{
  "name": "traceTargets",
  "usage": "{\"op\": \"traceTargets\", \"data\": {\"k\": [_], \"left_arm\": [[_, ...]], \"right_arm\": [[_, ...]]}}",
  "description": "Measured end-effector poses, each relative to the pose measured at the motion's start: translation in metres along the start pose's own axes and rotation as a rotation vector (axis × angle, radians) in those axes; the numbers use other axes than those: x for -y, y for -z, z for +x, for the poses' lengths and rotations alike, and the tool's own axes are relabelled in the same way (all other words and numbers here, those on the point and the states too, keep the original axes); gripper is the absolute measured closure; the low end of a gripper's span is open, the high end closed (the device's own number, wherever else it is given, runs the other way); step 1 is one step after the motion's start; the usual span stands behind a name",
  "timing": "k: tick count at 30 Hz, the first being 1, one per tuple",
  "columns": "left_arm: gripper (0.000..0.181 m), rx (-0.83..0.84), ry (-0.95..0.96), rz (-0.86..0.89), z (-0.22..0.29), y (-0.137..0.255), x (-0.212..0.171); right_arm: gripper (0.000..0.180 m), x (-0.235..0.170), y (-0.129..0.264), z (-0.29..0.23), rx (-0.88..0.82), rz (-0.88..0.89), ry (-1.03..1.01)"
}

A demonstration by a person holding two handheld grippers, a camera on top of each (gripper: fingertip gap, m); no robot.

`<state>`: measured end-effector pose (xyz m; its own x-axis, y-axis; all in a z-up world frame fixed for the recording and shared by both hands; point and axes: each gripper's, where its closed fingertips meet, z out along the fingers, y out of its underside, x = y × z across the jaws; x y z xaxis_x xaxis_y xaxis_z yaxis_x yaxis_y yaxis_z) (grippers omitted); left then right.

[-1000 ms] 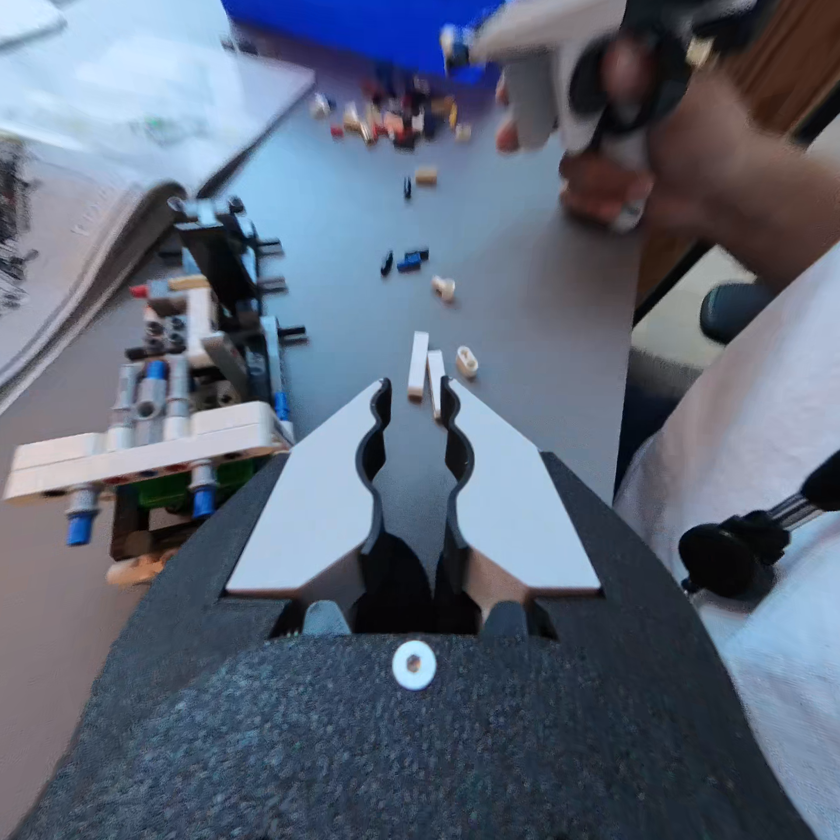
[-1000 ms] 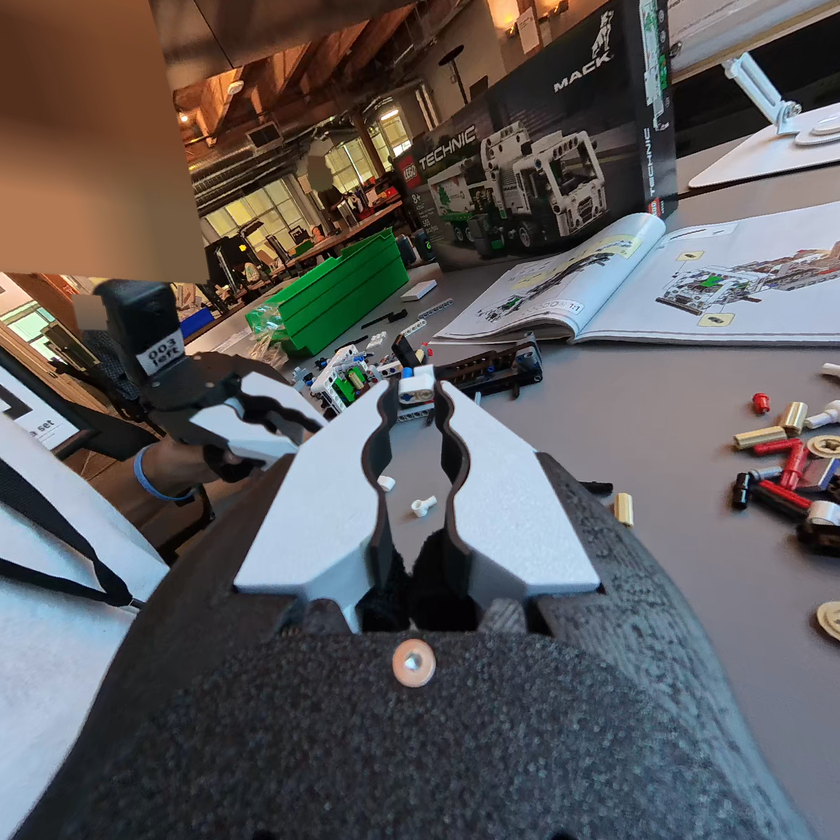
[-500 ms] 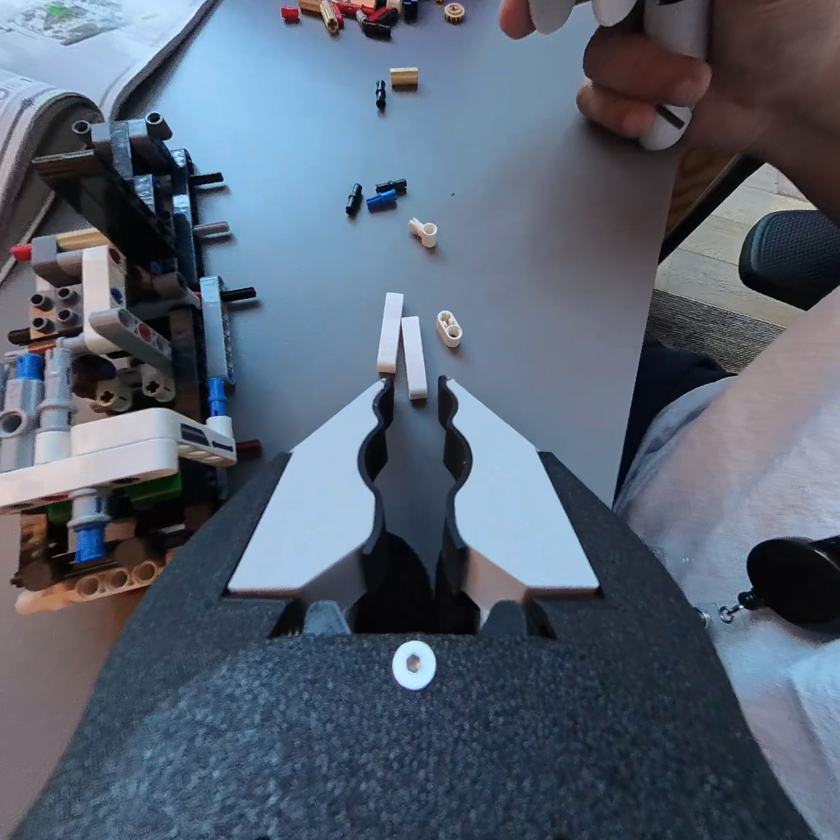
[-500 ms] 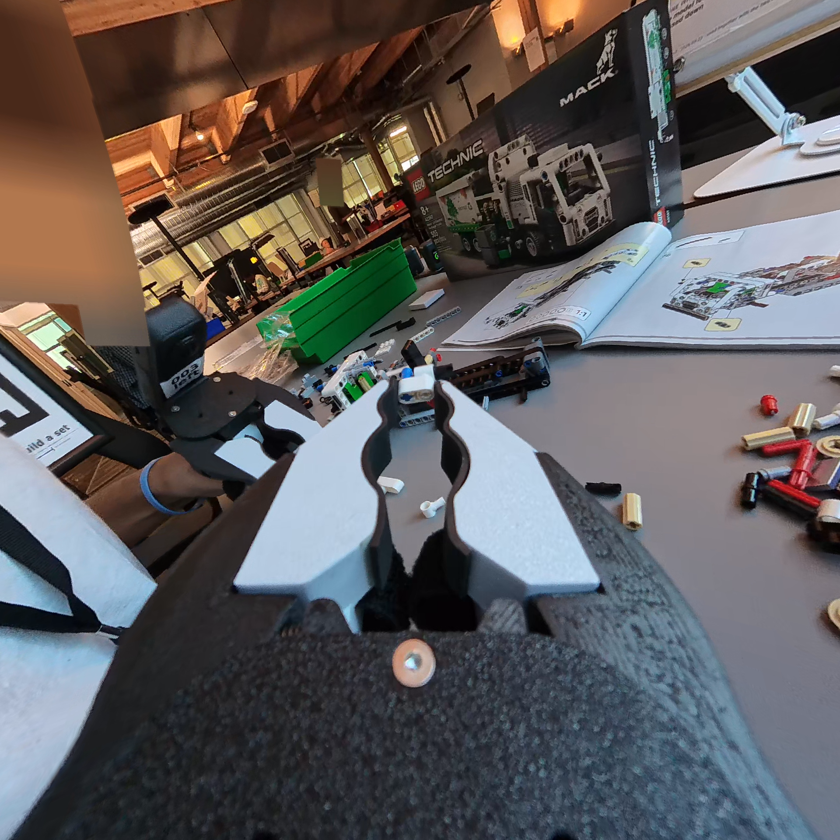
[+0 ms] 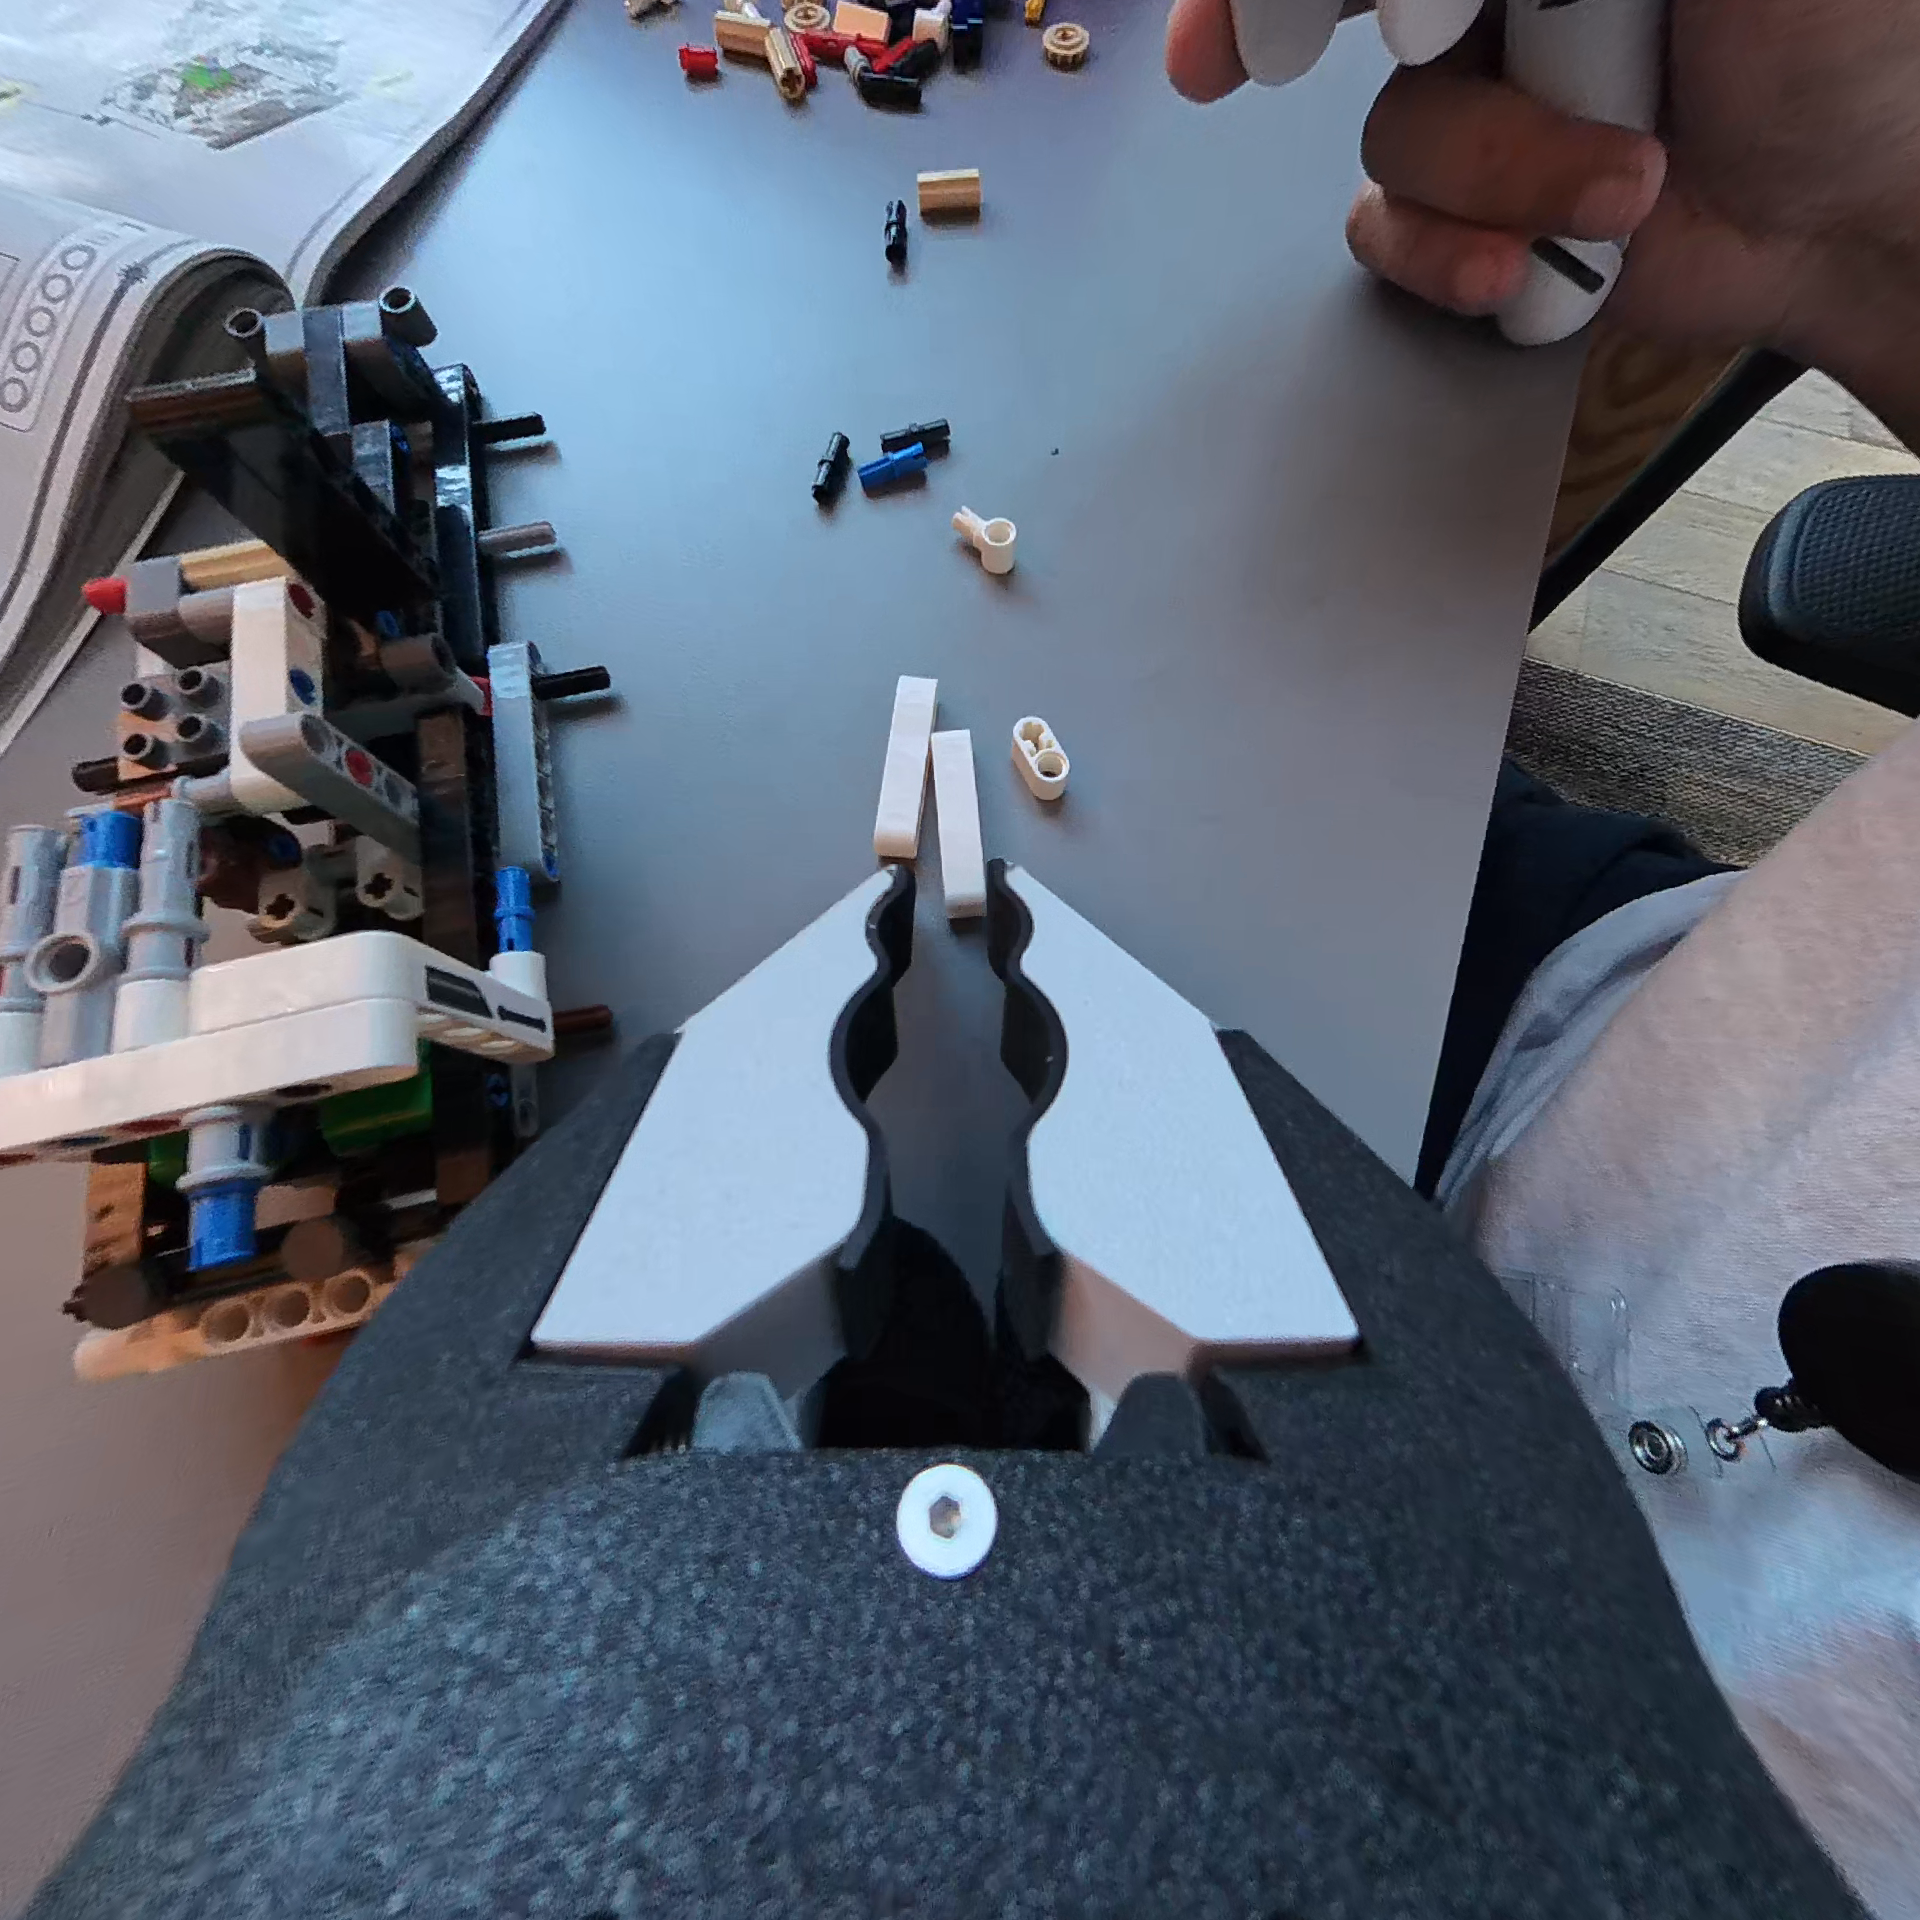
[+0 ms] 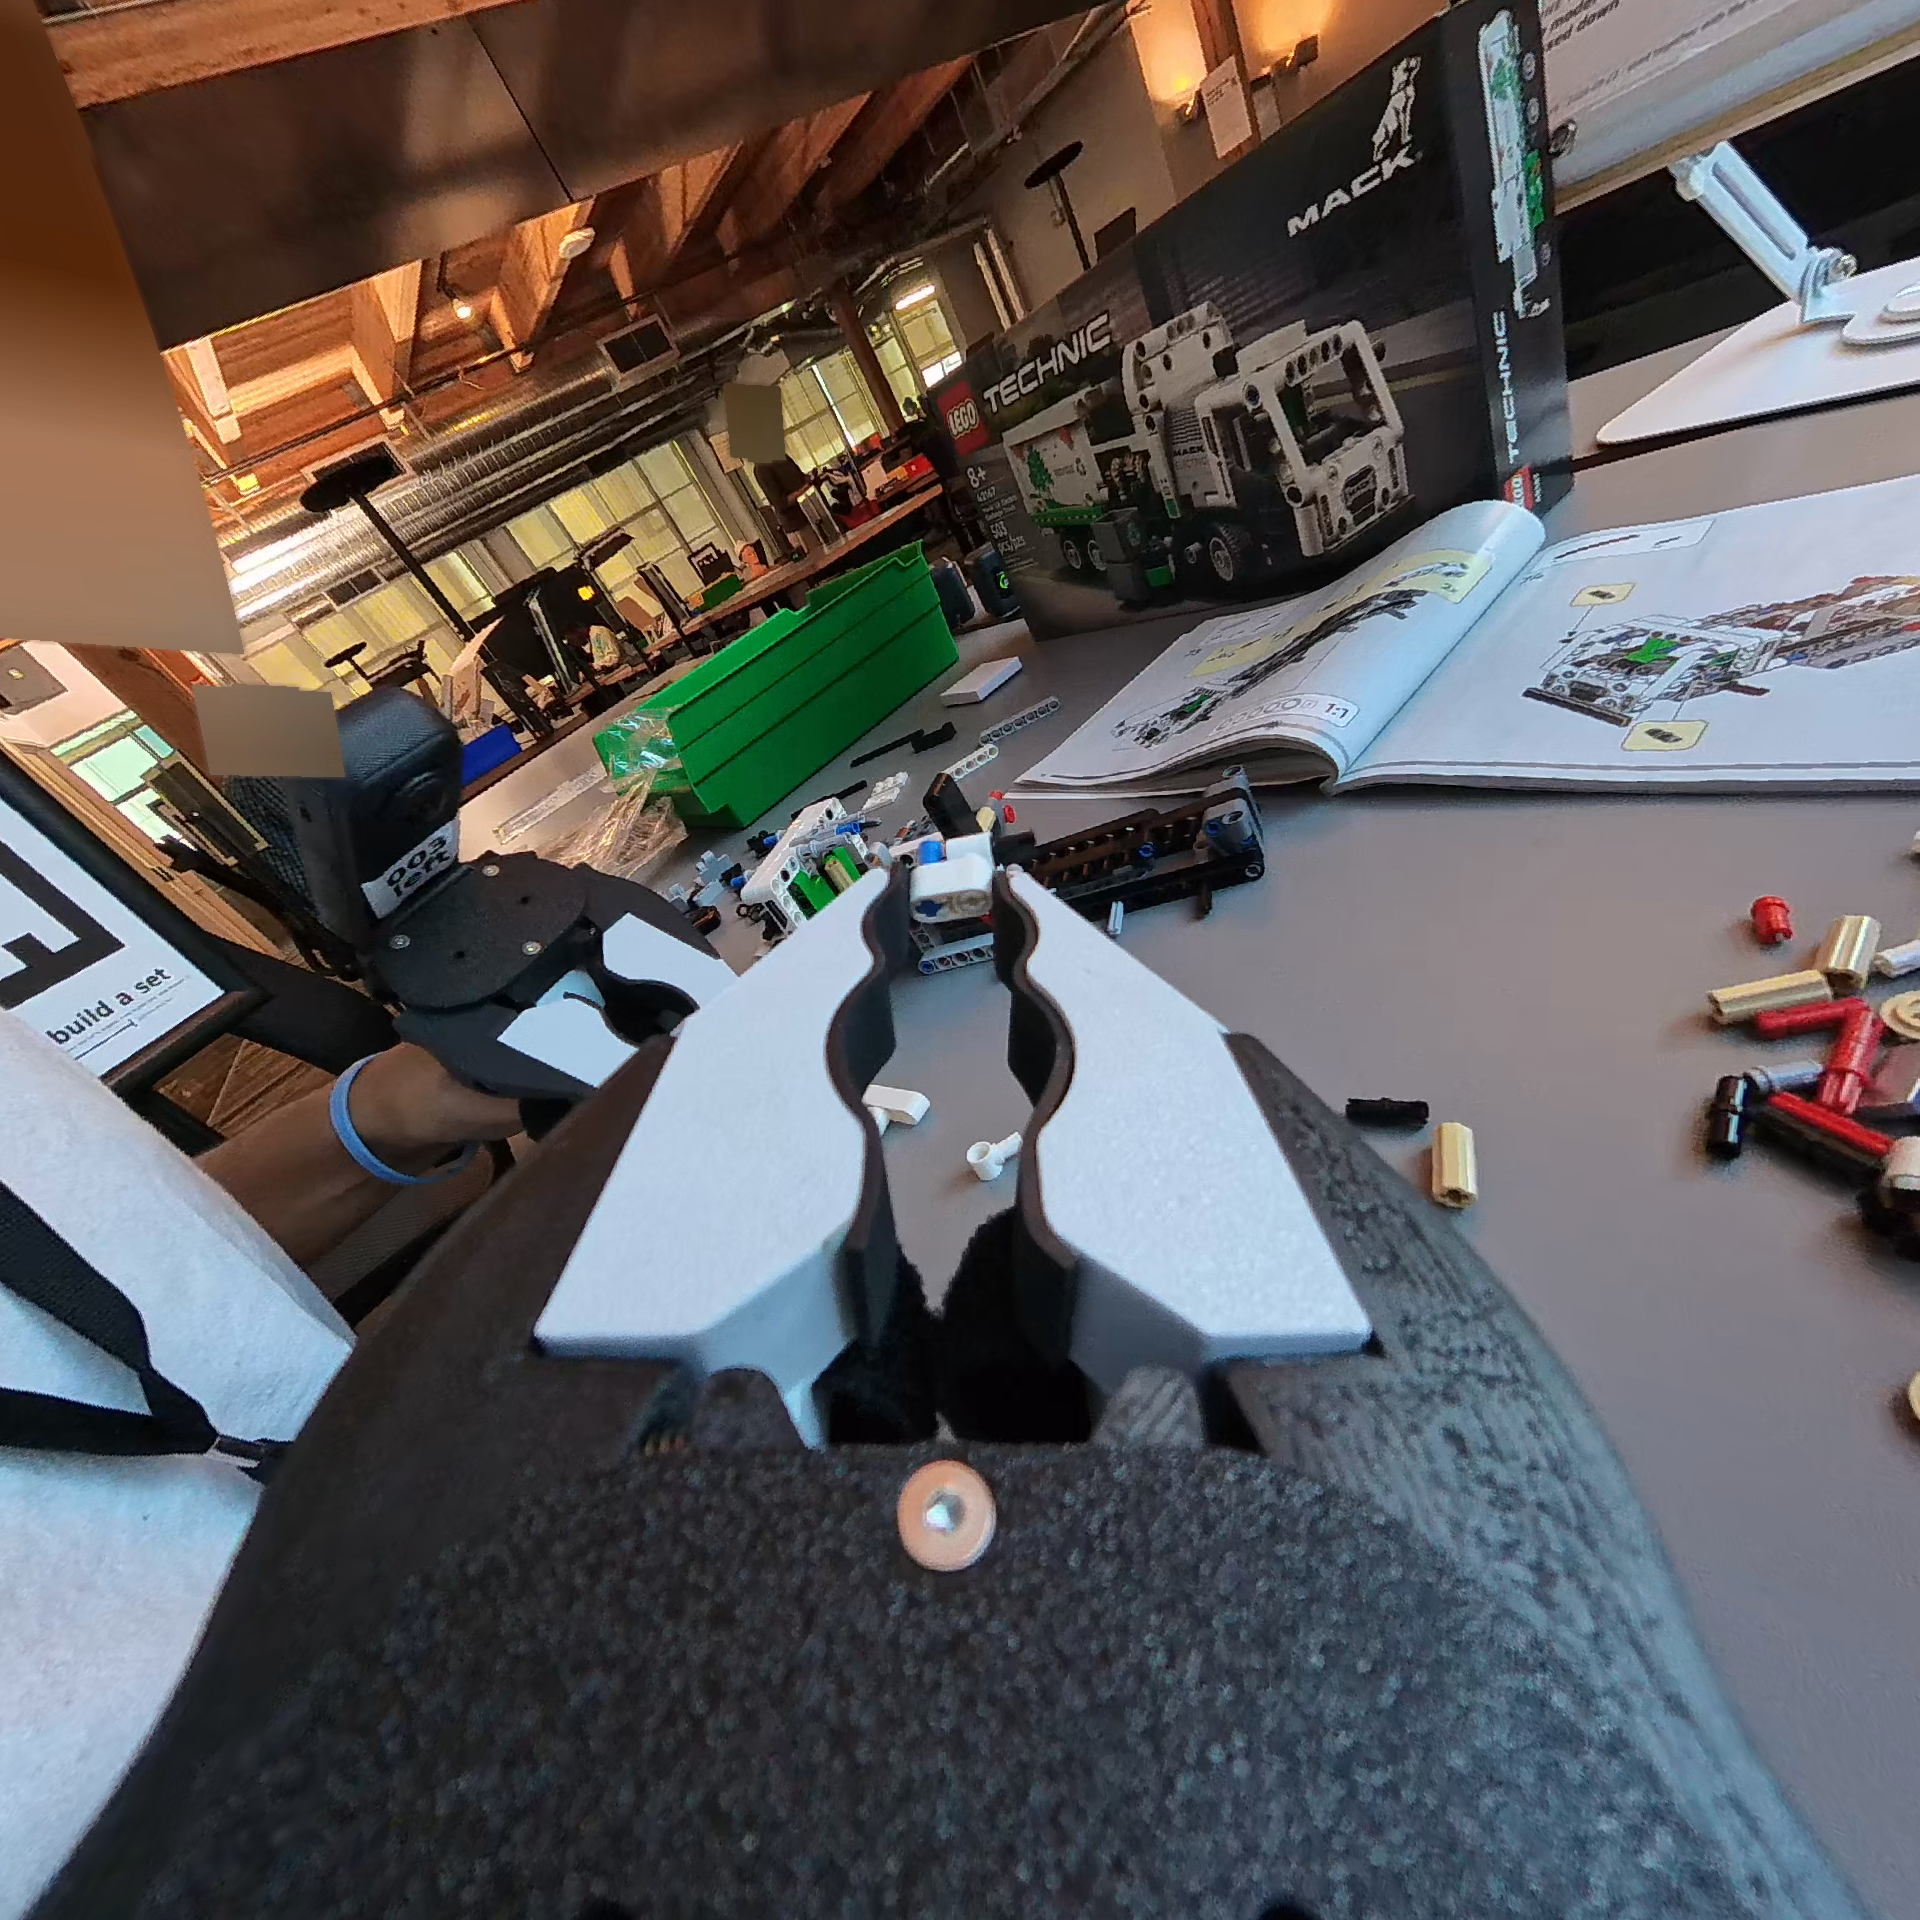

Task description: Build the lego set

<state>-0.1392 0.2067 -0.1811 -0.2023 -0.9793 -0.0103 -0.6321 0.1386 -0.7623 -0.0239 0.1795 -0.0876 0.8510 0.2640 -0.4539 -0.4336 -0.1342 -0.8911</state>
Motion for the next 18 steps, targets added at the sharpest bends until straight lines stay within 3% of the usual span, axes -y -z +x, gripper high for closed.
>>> {"op": "traceTargets", "data": {"k": [18], "left_arm": [[0.175, 0.002, -0.039, -0.001, -0.0008, -0.0029, 0.0022]], "right_arm": [[0.166, 0.0007, 0.0005, -0.0001, 0.021, 0.005, -0.026]]}}
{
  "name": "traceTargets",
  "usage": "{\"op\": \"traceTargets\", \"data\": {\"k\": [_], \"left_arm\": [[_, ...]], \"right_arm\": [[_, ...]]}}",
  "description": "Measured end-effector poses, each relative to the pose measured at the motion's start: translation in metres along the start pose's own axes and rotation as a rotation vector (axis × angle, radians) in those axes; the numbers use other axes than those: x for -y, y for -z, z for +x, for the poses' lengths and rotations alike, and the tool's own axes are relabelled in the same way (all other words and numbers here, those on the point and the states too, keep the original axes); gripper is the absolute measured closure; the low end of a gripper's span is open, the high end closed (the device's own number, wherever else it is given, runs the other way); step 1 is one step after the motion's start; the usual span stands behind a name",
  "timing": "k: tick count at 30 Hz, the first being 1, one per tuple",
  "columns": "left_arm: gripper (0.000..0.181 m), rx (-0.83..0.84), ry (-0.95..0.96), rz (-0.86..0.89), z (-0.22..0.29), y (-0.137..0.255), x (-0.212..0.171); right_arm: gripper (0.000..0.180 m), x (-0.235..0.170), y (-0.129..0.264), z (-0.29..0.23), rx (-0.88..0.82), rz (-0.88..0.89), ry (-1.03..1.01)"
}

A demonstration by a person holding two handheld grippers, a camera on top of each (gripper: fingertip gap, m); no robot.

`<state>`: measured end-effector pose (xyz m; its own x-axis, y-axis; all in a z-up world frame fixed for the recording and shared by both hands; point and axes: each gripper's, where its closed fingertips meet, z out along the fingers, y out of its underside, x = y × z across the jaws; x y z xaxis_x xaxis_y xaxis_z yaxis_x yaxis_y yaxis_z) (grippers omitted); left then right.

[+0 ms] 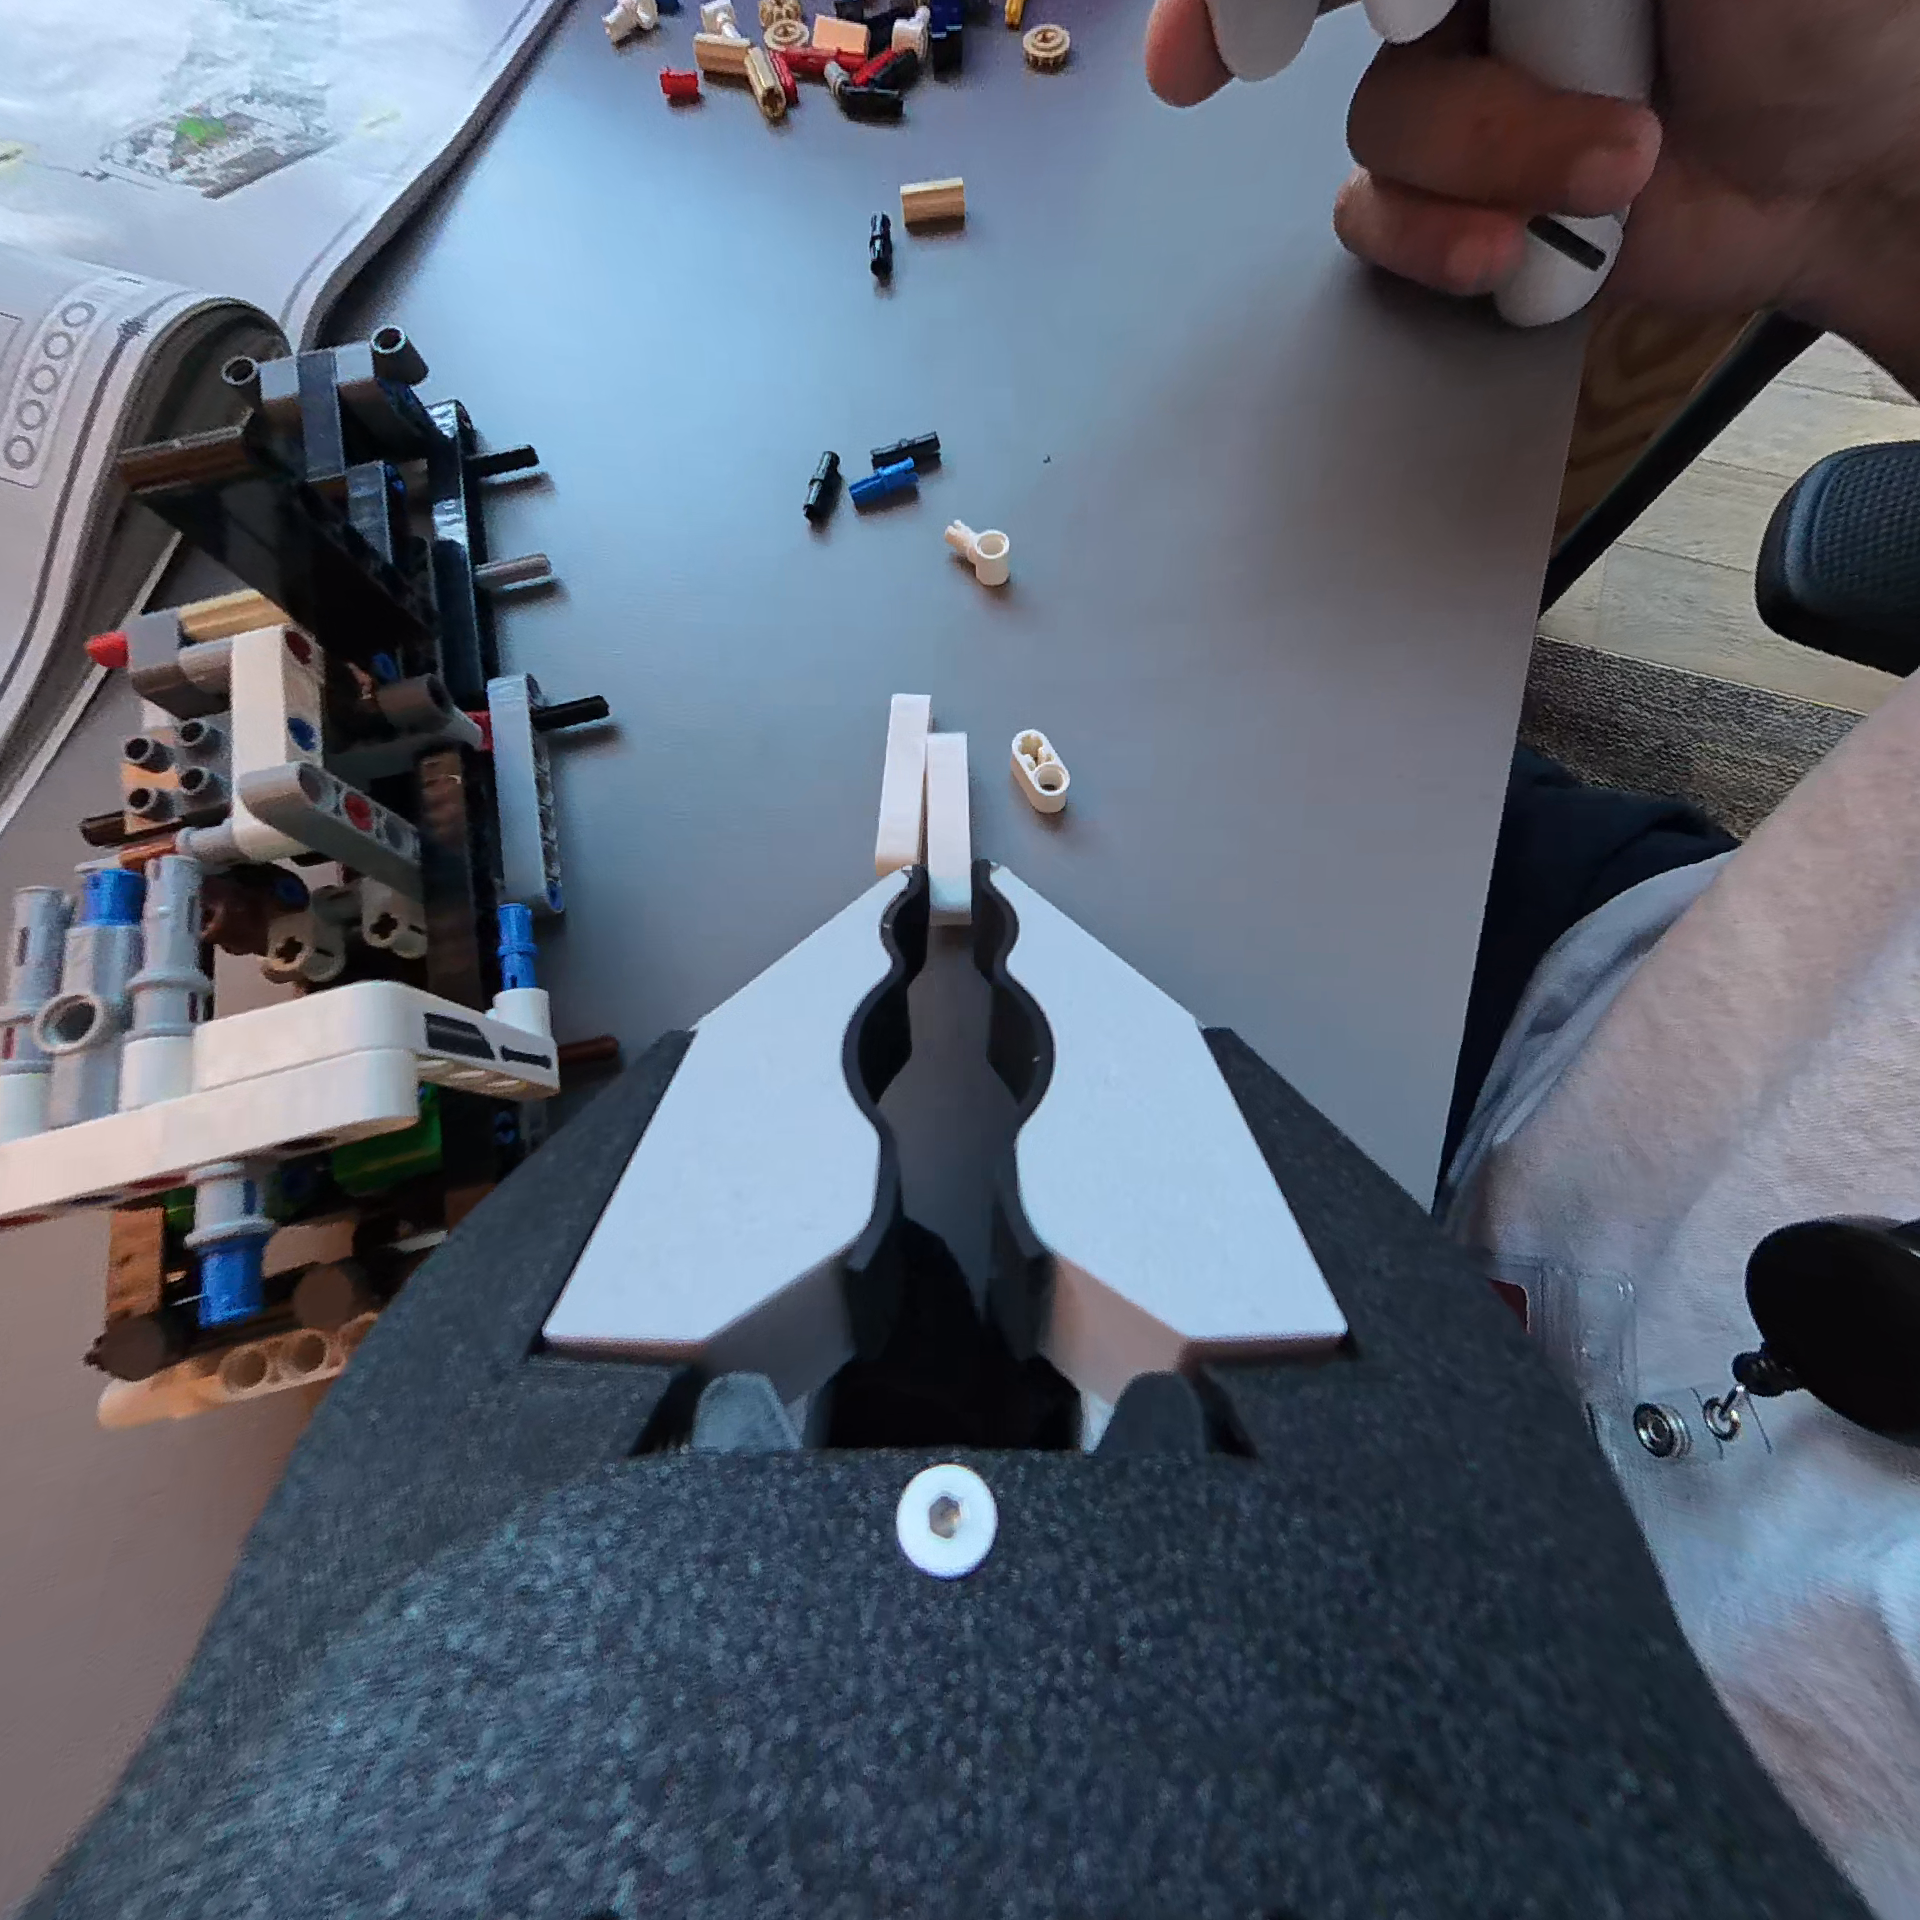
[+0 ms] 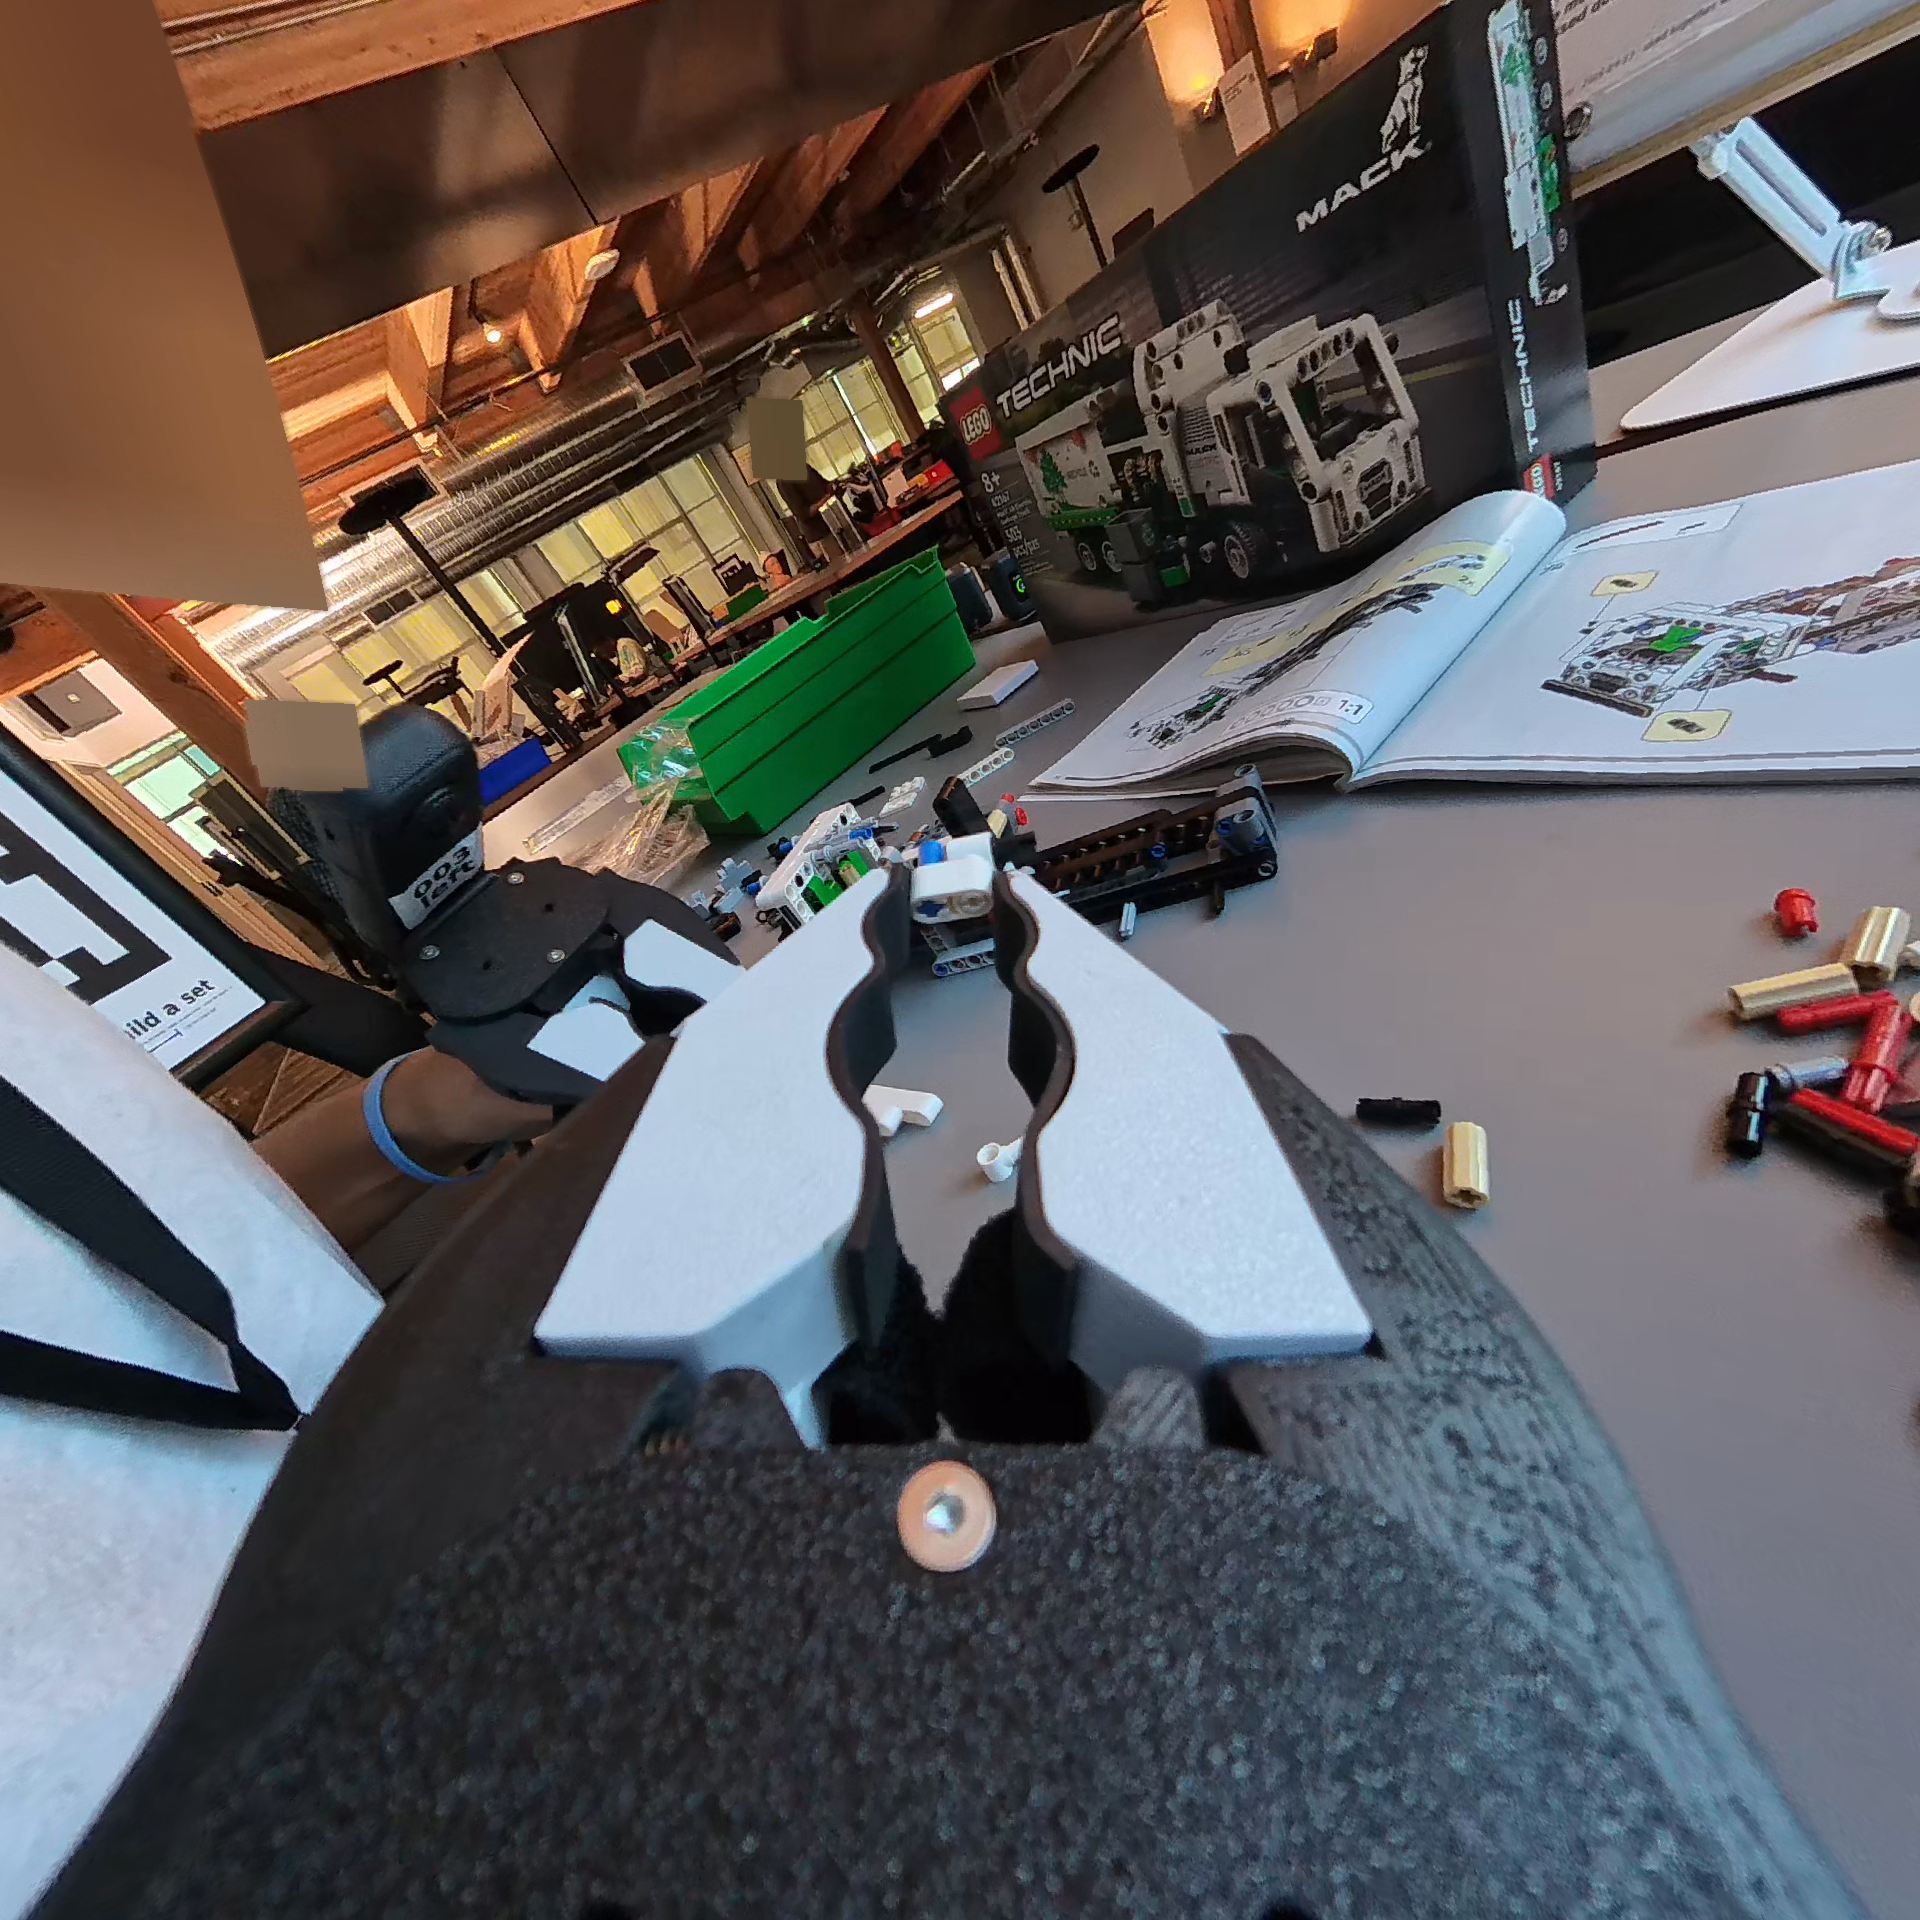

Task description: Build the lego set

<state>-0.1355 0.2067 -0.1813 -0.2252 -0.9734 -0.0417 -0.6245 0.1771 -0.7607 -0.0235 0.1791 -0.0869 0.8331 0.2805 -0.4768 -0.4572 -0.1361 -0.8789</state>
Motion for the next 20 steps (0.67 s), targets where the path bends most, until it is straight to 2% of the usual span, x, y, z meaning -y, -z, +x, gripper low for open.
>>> {"op": "traceTargets", "data": {"k": [10, 20], "left_arm": [[0.176, 0.065, -0.012, 0.028, -0.009, 0.016, 0.012], [0.176, 0.016, 0.136, 0.129, -0.013, 0.02, 0.03]], "right_arm": [[0.166, 0.001, 0.0, 0.0, 0.008, 0.005, -0.009], [0.166, 0.002, 0.001, -0.001, 0.018, 0.016, -0.012]]}}
